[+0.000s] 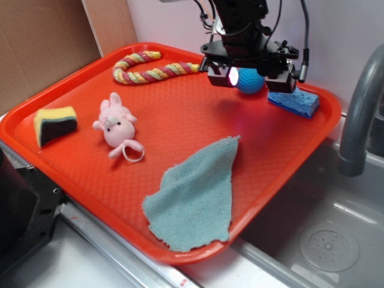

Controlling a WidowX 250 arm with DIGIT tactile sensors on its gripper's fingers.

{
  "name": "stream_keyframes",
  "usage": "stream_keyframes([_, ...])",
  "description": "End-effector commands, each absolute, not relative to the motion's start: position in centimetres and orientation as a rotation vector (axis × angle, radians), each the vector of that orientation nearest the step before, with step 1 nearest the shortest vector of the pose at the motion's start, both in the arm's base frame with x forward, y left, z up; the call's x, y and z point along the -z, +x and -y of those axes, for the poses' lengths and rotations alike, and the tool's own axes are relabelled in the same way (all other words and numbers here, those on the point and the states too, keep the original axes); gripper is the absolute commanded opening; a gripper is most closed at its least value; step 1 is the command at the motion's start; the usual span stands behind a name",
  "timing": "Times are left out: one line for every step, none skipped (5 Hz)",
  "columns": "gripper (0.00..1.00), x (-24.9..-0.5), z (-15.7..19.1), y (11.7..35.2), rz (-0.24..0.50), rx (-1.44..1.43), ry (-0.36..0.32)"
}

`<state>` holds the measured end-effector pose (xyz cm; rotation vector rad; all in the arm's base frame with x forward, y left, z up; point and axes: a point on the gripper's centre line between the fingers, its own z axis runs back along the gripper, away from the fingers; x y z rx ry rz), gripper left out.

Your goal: Grab the blue sponge.

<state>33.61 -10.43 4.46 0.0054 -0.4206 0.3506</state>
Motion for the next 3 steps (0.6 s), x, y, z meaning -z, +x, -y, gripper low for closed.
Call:
stream_keyframes([1.00,-7.1,12.0,35.9,0.498,-0.314,-0.041])
stream_keyframes([1.00,-8.2,11.7,35.4,0.535,-0.322,-0.046])
stream_keyframes([1.00,-9.2,11.4,34.6,0.580,-0.338,-0.067])
